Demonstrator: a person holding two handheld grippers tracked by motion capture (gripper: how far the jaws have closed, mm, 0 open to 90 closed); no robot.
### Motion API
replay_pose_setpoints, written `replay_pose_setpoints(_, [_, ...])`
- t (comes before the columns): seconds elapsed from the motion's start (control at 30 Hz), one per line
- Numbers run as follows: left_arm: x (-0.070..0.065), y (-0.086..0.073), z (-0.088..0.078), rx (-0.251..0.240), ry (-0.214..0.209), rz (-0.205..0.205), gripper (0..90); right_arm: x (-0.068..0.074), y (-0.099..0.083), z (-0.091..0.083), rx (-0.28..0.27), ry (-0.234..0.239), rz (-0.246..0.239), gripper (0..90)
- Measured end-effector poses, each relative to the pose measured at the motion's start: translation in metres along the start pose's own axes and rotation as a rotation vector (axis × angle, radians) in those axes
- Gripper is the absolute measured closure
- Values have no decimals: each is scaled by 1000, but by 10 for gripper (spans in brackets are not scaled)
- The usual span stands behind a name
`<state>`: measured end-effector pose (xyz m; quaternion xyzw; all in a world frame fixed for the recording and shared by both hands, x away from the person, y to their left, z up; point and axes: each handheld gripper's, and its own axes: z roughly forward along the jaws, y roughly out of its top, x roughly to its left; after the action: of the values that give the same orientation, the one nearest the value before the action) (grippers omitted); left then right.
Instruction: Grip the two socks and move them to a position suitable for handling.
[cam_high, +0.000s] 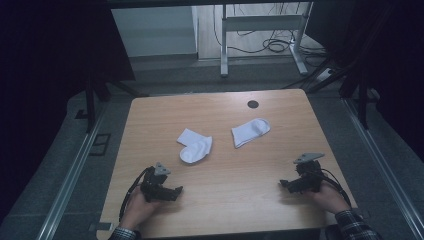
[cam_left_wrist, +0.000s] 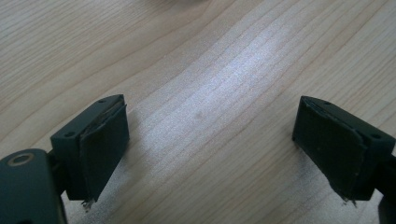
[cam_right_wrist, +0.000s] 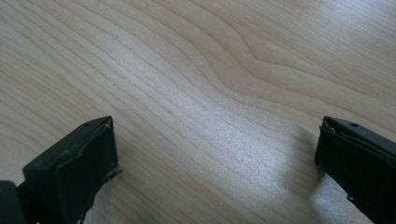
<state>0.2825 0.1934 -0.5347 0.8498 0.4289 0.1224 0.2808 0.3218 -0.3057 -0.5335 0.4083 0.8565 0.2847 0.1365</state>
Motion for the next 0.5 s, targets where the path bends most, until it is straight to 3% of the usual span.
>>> replay_pose_setpoints(0.5, [1, 0, 1, -10, -6, 9, 107, 1, 1, 0, 6, -2, 4, 0])
